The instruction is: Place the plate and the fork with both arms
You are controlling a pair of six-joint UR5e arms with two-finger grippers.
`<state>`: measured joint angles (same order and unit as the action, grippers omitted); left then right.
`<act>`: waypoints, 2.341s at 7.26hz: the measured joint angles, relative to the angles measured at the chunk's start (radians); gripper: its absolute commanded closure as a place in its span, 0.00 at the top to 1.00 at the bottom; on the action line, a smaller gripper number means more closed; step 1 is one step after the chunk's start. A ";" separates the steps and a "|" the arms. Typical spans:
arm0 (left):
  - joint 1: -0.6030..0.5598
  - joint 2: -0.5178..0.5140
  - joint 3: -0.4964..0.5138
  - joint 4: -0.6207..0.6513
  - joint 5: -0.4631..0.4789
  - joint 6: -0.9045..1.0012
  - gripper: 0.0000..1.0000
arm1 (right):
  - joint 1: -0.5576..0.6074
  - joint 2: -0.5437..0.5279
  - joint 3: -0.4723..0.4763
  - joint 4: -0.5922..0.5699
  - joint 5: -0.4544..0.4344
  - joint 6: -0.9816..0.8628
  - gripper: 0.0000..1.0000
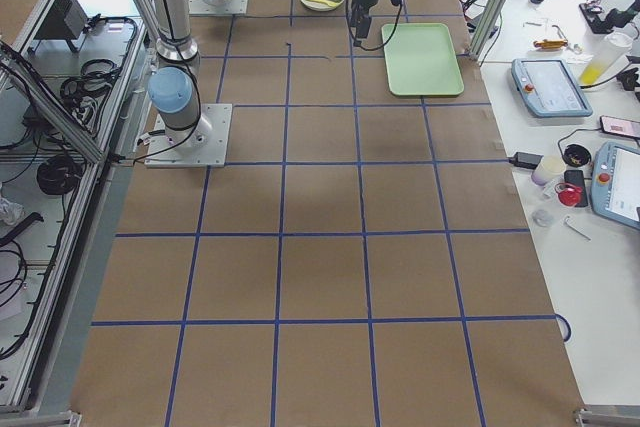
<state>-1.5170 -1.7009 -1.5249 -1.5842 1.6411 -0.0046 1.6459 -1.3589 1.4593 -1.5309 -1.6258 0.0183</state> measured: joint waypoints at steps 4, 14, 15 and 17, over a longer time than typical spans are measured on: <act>0.000 -0.004 -0.003 0.000 0.001 0.000 1.00 | 0.001 0.000 -0.003 -0.007 0.002 -0.001 1.00; -0.005 -0.010 -0.027 0.001 -0.053 0.070 1.00 | 0.022 -0.013 -0.038 0.027 0.052 -0.011 1.00; -0.006 -0.013 -0.030 0.002 -0.054 0.071 1.00 | 0.022 -0.013 -0.039 0.035 0.053 -0.015 1.00; -0.006 -0.017 -0.033 0.005 -0.053 0.076 1.00 | 0.024 -0.014 -0.035 0.039 0.054 -0.018 1.00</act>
<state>-1.5231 -1.7175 -1.5579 -1.5795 1.5876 0.0712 1.6698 -1.3728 1.4243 -1.4917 -1.5720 0.0005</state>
